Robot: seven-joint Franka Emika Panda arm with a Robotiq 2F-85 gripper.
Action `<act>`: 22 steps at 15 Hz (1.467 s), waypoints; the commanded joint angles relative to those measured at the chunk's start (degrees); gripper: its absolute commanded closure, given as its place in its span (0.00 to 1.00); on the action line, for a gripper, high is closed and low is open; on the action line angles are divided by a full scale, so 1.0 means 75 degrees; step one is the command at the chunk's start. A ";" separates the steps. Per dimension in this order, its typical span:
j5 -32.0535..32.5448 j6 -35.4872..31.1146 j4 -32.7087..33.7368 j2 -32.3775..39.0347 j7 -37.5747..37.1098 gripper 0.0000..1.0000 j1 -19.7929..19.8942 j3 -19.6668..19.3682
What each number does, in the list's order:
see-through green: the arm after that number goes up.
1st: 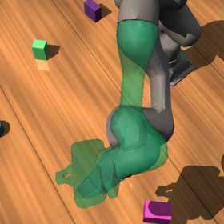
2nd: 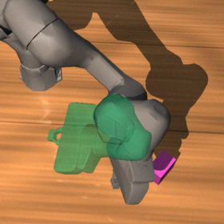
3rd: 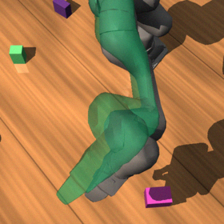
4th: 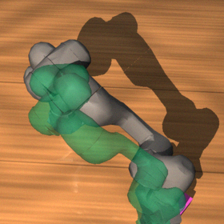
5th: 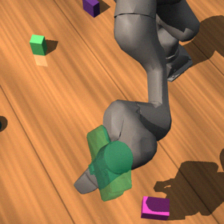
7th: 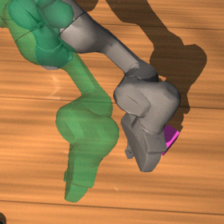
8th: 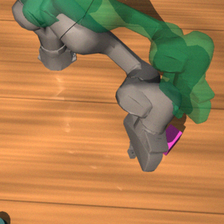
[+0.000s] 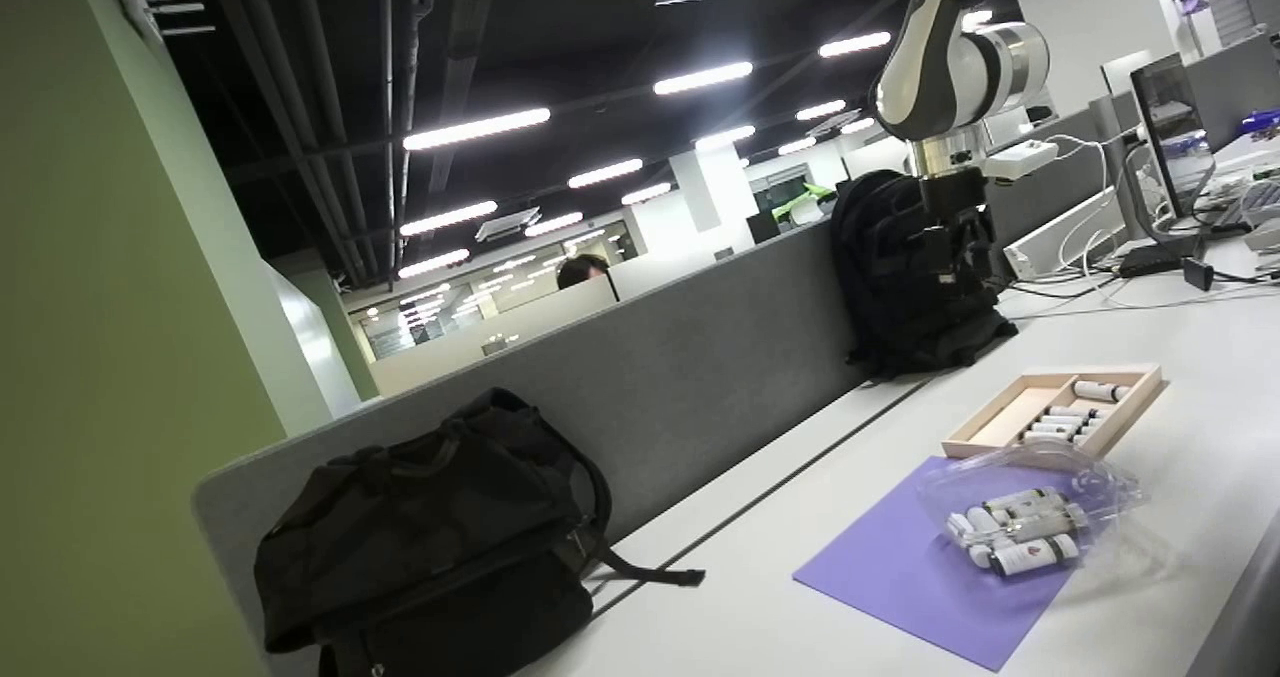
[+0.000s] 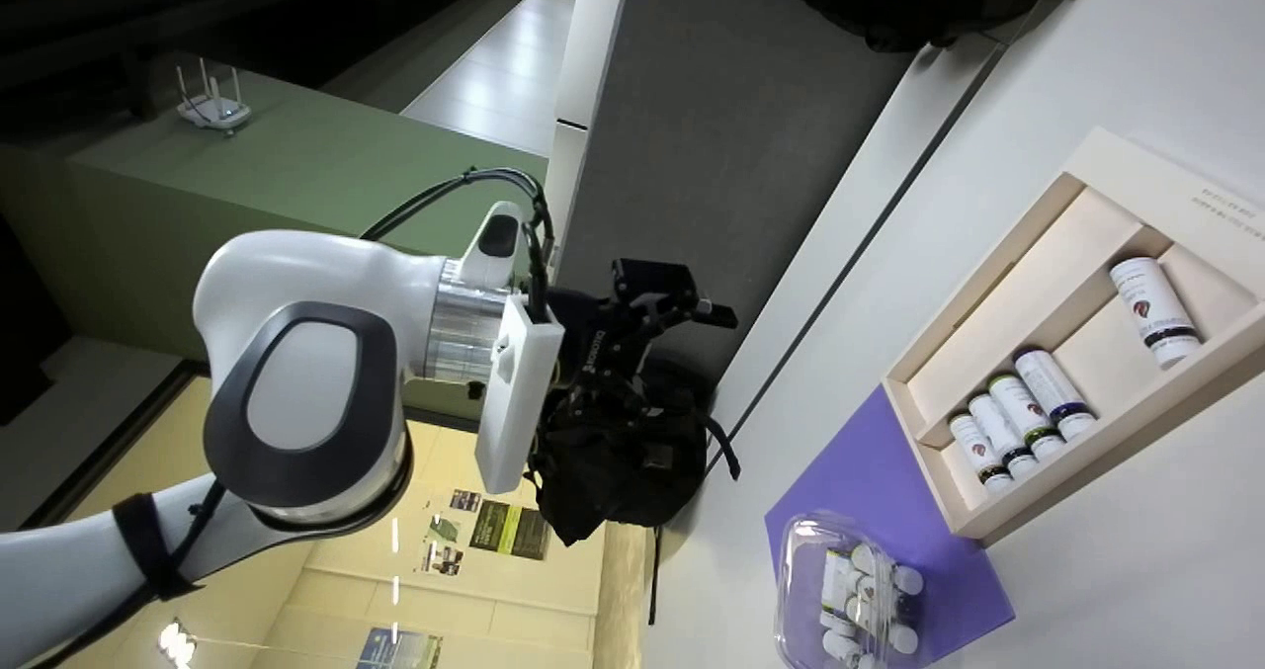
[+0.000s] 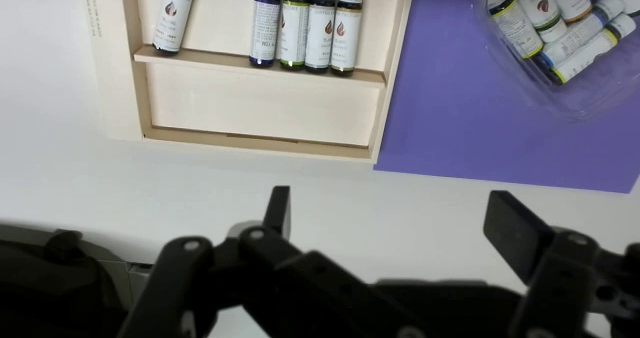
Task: Take a bottle from the tray and put it on the purple mat
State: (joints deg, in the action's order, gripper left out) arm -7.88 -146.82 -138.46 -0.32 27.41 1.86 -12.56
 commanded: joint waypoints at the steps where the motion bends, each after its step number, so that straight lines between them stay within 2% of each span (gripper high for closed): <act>1: 0.0016 0.0015 0.0028 0.0009 -0.0022 0.00 0.0261 0.0266; 4: 0.0014 0.0017 0.0044 -0.0023 -0.0019 0.00 0.0257 0.0262; 8: -0.0821 -0.0380 0.0045 0.0858 0.0663 0.00 0.0480 0.0428; 11: -0.1674 -0.0844 0.0108 0.1701 0.1468 0.00 0.0824 0.0843; 14: -0.2531 -0.1401 0.0232 0.2585 0.2300 0.00 0.1415 0.1584; 17: -0.2771 -0.2040 0.0394 0.3408 0.2715 0.00 0.2014 0.2273; 18: -0.3004 -0.2192 0.0480 0.3662 0.2970 0.00 0.1914 0.2204; 22: -0.2975 -0.2673 0.0767 0.4404 0.3147 0.00 0.2144 0.2386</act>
State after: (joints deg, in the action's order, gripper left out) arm -29.36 -165.34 -135.60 29.19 49.38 16.42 4.25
